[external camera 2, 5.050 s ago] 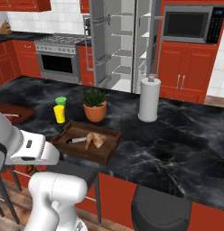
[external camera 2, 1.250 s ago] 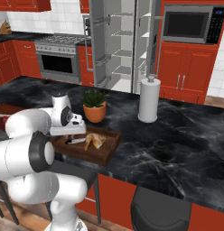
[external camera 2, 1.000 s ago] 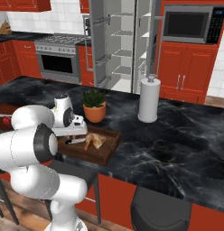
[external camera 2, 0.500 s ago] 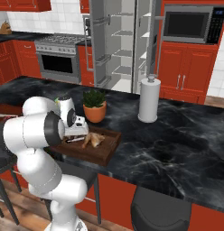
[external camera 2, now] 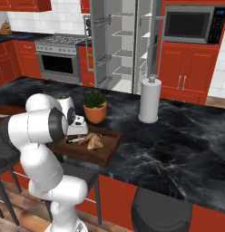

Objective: Gather the bell pepper and tomato from the fridge and place them on a tray on the dining counter. Then gather the chicken drumsticks from the fridge and place them on the other tray.

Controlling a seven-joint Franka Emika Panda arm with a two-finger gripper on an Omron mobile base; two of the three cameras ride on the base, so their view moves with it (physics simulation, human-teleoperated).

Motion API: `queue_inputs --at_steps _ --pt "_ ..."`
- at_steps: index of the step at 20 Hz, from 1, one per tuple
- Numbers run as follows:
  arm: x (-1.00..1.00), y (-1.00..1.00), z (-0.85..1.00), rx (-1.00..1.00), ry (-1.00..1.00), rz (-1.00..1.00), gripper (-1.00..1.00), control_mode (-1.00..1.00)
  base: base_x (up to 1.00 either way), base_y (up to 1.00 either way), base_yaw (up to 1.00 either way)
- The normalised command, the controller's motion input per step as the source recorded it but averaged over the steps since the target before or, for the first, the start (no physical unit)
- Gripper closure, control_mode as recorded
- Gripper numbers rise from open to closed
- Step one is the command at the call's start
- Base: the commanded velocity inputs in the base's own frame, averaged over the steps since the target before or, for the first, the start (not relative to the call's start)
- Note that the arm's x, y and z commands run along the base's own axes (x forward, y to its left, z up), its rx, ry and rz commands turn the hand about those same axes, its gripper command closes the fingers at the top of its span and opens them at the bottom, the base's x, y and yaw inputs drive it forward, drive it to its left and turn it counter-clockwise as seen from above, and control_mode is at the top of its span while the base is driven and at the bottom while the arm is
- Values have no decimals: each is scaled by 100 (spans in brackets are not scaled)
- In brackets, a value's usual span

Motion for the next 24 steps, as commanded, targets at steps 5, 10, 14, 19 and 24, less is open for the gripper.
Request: queue_inputs --at_steps 5,10,14,19,24 --pt "-43 -9 19 0 -9 0 -100 -100 0 0 0" --pt "-56 -19 36 0 -12 0 -100 -100 0 0 0" --pt "-68 -19 42 0 -14 0 -100 -100 0 0 0" --pt "-72 -17 52 0 -15 0 -100 -100 0 0 0" --pt "-78 -18 58 0 -14 0 -100 -100 0 0 0"
